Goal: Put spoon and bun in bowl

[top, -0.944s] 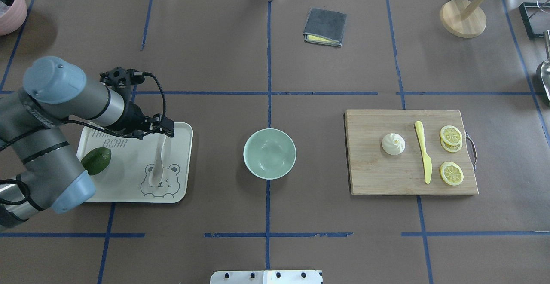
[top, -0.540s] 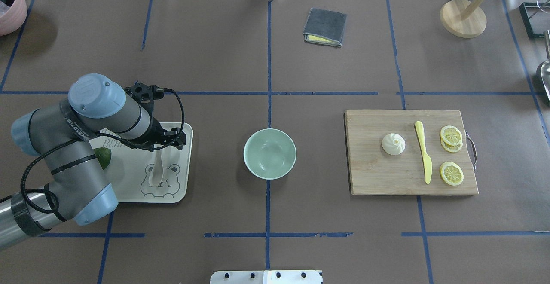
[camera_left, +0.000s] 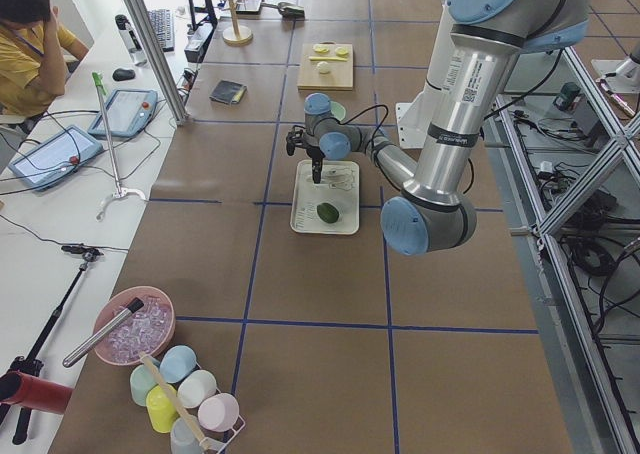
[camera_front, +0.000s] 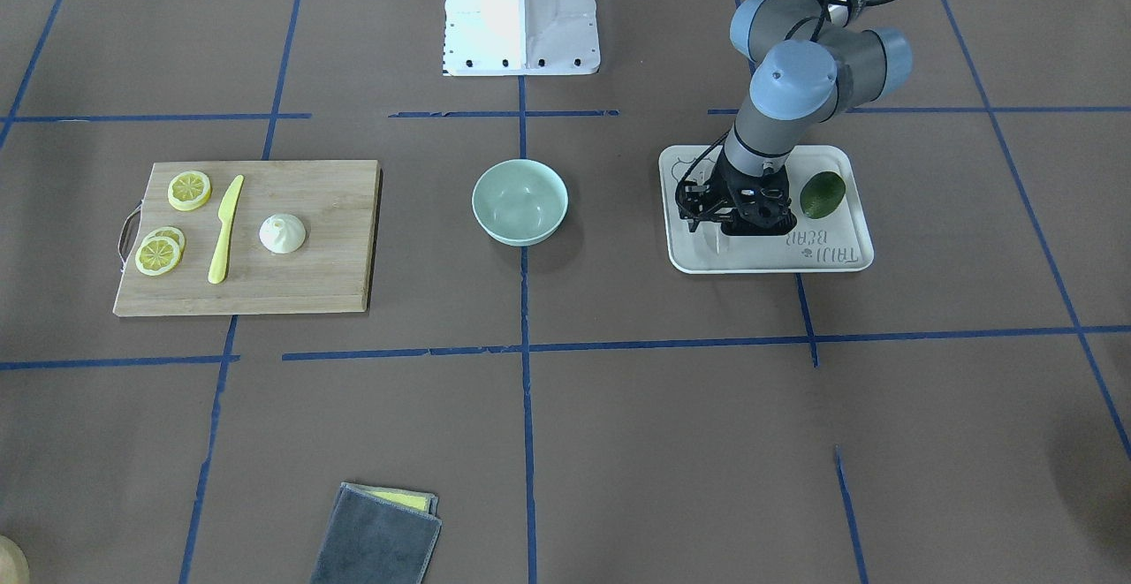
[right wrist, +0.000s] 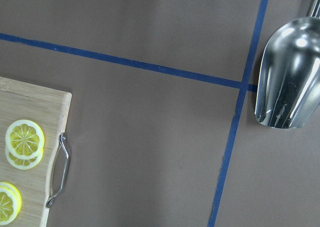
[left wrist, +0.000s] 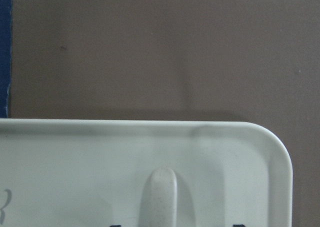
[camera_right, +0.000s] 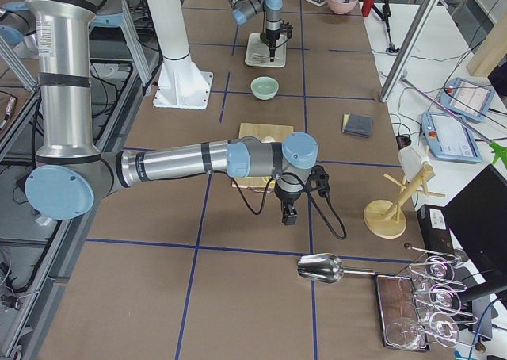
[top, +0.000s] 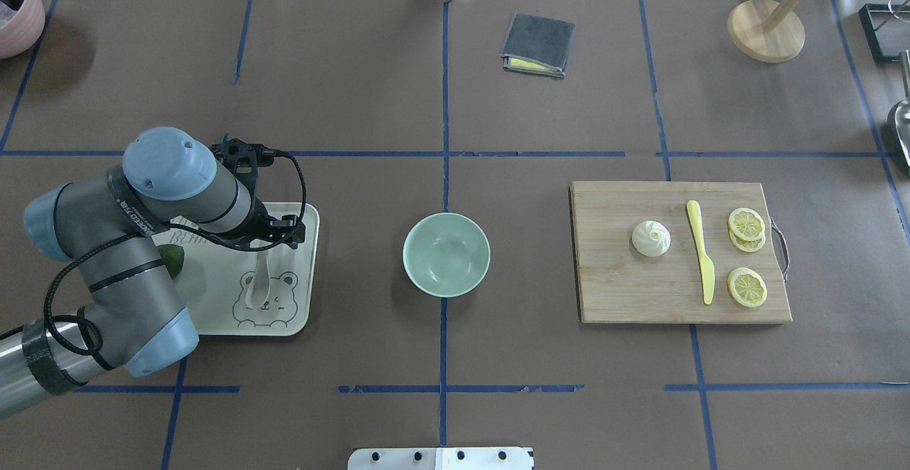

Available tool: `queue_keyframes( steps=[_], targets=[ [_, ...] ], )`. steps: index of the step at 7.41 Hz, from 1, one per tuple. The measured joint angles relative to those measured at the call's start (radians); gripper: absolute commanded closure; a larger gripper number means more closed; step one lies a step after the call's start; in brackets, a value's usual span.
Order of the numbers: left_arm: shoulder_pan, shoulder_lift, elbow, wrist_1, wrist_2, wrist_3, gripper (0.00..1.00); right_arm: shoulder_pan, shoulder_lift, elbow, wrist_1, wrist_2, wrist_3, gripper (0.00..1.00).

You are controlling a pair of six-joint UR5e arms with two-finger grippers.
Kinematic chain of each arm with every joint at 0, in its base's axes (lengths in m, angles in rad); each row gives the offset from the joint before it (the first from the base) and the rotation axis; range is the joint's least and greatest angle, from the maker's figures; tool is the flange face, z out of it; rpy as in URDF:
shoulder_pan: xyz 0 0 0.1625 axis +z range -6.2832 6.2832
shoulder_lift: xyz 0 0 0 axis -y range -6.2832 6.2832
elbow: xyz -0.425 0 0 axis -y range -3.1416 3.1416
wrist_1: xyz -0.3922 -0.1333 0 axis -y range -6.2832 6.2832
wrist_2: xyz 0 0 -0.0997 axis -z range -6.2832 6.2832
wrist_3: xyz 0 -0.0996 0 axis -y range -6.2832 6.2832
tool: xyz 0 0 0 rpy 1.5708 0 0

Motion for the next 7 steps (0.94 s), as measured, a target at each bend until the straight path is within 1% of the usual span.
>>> queue_keyframes(
  steps=[1,2,5,6,7],
  targets=[
    [0.0,0.001,0.001,0.001,0.001,0.001,0.85,-0.001,0.0,0.0,0.0,0.0,0.0,0.0],
    [0.0,0.005,0.002,0.002,0.002,0.001,1.0,-0.001,0.0,0.0,0.0,0.0,0.0,0.0],
    [0.0,0.002,-0.01,0.005,0.002,0.003,1.0,-0.002,0.0,-0.001,0.0,0.0,0.001,0.0],
    [-0.001,-0.009,-0.022,0.005,0.002,0.002,1.0,-0.003,0.001,0.0,0.0,0.0,0.001,0.0],
    [-0.001,-0.042,-0.041,0.005,0.0,-0.001,1.0,-0.003,0.001,0.002,0.0,0.003,0.001,0.0]
  ],
)
